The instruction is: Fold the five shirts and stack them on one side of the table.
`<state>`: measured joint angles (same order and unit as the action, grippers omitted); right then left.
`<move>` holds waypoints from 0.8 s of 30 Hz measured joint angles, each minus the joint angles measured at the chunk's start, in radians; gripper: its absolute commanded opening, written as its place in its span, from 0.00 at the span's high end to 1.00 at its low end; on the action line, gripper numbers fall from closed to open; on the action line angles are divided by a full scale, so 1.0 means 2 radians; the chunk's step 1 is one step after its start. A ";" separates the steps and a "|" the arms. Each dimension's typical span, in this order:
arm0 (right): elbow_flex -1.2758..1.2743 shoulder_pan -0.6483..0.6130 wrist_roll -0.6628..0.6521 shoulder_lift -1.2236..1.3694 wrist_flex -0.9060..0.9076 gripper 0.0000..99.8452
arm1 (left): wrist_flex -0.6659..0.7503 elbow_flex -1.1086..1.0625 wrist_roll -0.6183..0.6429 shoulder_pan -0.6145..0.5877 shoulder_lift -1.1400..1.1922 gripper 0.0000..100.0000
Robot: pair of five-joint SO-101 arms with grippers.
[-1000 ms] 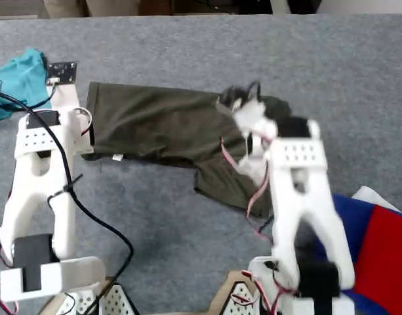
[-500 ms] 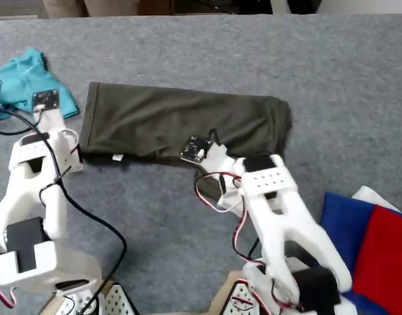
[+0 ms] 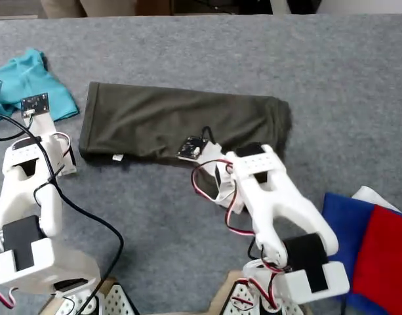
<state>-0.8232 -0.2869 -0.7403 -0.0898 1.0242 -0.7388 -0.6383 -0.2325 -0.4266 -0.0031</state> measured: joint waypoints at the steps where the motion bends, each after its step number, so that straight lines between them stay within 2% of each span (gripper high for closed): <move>1: 0.005 0.000 -0.003 0.005 0.005 0.87 | 0.000 0.000 0.000 0.000 0.000 0.98; 8: 0.034 -0.002 -0.008 0.016 0.048 0.81 | 0.000 0.000 0.000 0.000 0.000 0.98; 16: 0.054 -0.001 -0.022 -0.046 0.110 0.81 | 0.000 0.000 0.000 0.000 0.000 0.98; 24: 0.054 -0.014 -0.025 -0.024 0.115 0.81 | 0.000 0.000 0.000 0.000 0.000 0.98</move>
<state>-0.7158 -0.3145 -0.7894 -0.1373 1.2543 -0.7388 -0.6383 -0.2325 -0.4266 -0.0031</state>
